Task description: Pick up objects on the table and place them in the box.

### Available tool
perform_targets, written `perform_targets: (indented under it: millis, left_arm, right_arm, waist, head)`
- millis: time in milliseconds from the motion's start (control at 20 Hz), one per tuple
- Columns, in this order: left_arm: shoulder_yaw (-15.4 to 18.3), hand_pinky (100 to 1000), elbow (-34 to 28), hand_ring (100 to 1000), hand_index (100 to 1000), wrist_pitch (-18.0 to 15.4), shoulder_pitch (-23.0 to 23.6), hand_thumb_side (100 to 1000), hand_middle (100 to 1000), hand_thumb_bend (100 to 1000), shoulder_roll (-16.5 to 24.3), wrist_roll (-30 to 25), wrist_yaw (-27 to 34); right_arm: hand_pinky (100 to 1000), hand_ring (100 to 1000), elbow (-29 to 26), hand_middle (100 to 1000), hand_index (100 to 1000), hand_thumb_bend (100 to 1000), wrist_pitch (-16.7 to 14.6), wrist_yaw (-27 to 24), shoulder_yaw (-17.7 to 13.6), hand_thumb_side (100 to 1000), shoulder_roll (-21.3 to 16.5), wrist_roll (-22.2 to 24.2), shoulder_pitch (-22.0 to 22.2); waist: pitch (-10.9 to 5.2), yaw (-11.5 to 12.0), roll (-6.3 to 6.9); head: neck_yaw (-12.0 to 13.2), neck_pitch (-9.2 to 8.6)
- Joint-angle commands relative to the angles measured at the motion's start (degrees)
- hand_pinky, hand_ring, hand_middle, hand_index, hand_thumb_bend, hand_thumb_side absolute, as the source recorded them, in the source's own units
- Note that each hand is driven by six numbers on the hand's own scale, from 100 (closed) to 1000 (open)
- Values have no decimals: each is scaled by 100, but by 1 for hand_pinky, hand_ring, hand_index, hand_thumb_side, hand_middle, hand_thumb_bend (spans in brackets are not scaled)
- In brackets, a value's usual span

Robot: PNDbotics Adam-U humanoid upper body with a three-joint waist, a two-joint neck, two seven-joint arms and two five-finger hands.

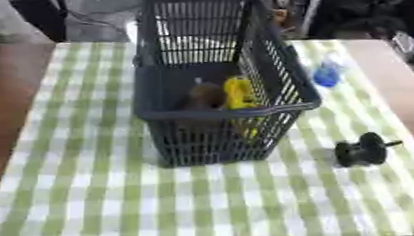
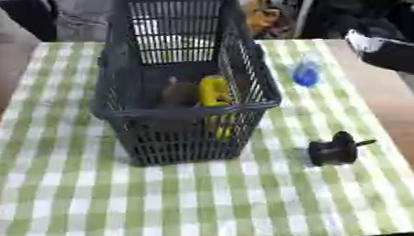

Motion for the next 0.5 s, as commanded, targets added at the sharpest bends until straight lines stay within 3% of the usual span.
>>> perform_targets:
  millis: [50, 500]
  left_arm:
    - [11, 499, -105, 665, 764, 9, -63, 638, 661, 675, 156, -10, -19]
    - [15, 498, -106, 662, 763, 9, -54, 638, 659, 677, 148, -5, -29]
  right_arm:
    - [516, 568, 11, 574, 795, 312, -40, -55, -33, 466, -283, 31, -61]
    - [519, 573, 67, 578, 797, 315, -72, -45, -20, 468, -331, 66, -75]
  waist:
    - [-101, 2, -9]
    - [-92, 7, -24]
  head:
    - [-17, 27]
    - [-22, 27]
